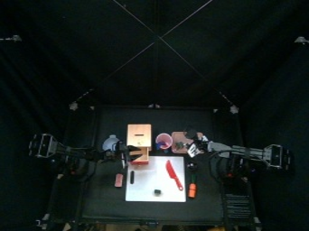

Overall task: Place sushi on board then cut the sushi with the knife then place the pieces on the plate
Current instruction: Place the 4 sushi pieces on the plate

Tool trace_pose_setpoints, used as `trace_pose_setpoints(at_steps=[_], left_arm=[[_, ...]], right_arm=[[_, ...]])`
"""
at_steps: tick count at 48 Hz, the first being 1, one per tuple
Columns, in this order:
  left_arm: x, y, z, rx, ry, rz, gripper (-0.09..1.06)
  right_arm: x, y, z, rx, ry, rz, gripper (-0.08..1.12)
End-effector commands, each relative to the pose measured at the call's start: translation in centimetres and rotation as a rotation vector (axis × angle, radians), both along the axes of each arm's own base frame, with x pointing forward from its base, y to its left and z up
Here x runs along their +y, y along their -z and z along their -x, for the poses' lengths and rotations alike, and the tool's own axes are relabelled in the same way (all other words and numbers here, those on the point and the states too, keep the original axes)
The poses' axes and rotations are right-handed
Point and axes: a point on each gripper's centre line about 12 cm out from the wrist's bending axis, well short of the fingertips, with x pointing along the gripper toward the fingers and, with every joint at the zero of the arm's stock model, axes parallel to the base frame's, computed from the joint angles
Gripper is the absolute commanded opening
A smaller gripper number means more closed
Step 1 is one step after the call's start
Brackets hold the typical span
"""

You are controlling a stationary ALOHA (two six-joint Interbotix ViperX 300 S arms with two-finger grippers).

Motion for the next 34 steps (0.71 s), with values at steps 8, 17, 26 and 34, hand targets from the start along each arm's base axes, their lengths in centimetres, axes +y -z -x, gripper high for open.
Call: trace_pose_setpoints(at_steps=[8, 17, 26, 34], left_arm=[[0.2, -0.4, -0.2, -0.016, -0.008, -0.005, 0.76], [0.2, -0.3, -0.1, -0.013, -0.008, -0.005, 0.76], [0.3, -0.4, -0.1, -0.016, -0.009, -0.005, 0.76], [0.3, -0.3, -0.1, -0.015, -0.01, -0.004, 0.76]], right_arm=[[-4.3, 2.7, -0.1, 0.039, 0.168, -0.043, 0.7], [-4.6, 2.9, -1.0, 0.018, 0.149, -0.035, 0.7], [-4.5, 3.1, -1.1, 0.009, 0.145, -0.034, 0.73], [-4.3, 3.3, -1.2, 0.008, 0.143, -0.04, 0.8]])
